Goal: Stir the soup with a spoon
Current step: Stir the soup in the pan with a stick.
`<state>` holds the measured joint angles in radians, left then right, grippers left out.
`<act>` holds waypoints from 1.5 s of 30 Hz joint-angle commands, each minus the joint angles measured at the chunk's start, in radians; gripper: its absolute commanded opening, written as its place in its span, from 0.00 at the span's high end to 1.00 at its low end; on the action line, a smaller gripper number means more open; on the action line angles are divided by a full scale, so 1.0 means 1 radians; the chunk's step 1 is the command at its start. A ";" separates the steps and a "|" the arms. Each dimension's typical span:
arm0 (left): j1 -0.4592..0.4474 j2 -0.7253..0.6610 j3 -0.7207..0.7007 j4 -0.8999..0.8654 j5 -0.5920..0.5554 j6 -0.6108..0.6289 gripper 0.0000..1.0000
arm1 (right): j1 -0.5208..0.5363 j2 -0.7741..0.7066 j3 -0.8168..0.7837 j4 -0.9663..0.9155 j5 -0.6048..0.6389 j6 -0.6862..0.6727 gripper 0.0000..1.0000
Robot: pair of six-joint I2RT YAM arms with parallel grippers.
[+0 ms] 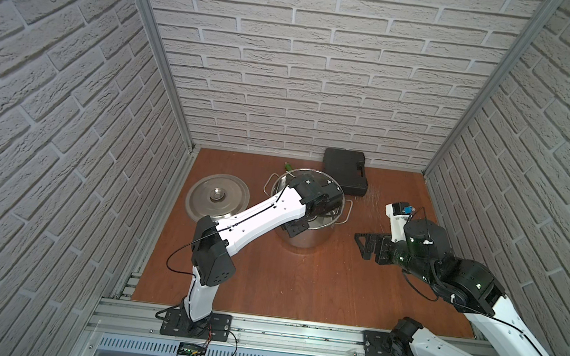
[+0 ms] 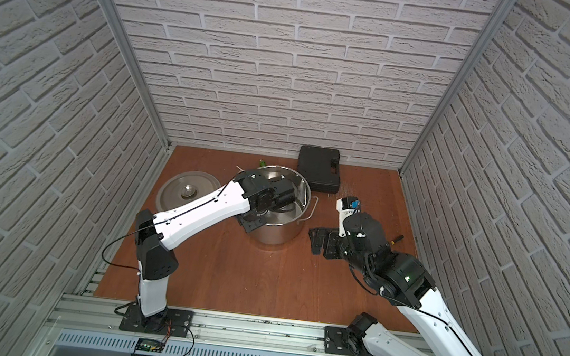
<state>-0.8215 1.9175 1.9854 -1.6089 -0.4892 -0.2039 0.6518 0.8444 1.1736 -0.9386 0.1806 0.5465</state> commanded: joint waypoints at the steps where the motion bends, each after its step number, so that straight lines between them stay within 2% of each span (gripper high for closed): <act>1: 0.049 -0.030 -0.006 -0.049 -0.047 0.000 1.00 | -0.003 -0.010 -0.005 0.043 -0.006 0.012 0.01; 8: 0.069 0.047 0.115 -0.013 -0.032 0.040 1.00 | -0.003 -0.028 0.001 0.013 0.011 0.009 0.01; 19: -0.010 0.152 0.256 0.014 0.065 0.059 1.00 | -0.003 -0.057 0.008 -0.018 0.043 0.014 0.01; 24: -0.047 0.118 0.218 0.005 0.079 0.036 1.00 | -0.003 -0.062 -0.003 -0.013 0.041 0.021 0.01; 33: -0.052 -0.040 0.021 -0.035 0.050 -0.013 1.00 | -0.003 -0.031 -0.027 0.049 0.012 0.024 0.01; 39: 0.000 -0.080 -0.041 -0.063 -0.006 -0.017 1.00 | -0.003 0.001 -0.042 0.102 -0.021 0.039 0.01; 45: 0.069 -0.060 0.001 -0.048 -0.036 0.024 1.00 | -0.003 0.021 -0.026 0.110 -0.023 0.033 0.01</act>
<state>-0.7742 1.8542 1.9598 -1.6081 -0.4862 -0.1982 0.6518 0.8661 1.1400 -0.8780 0.1623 0.5724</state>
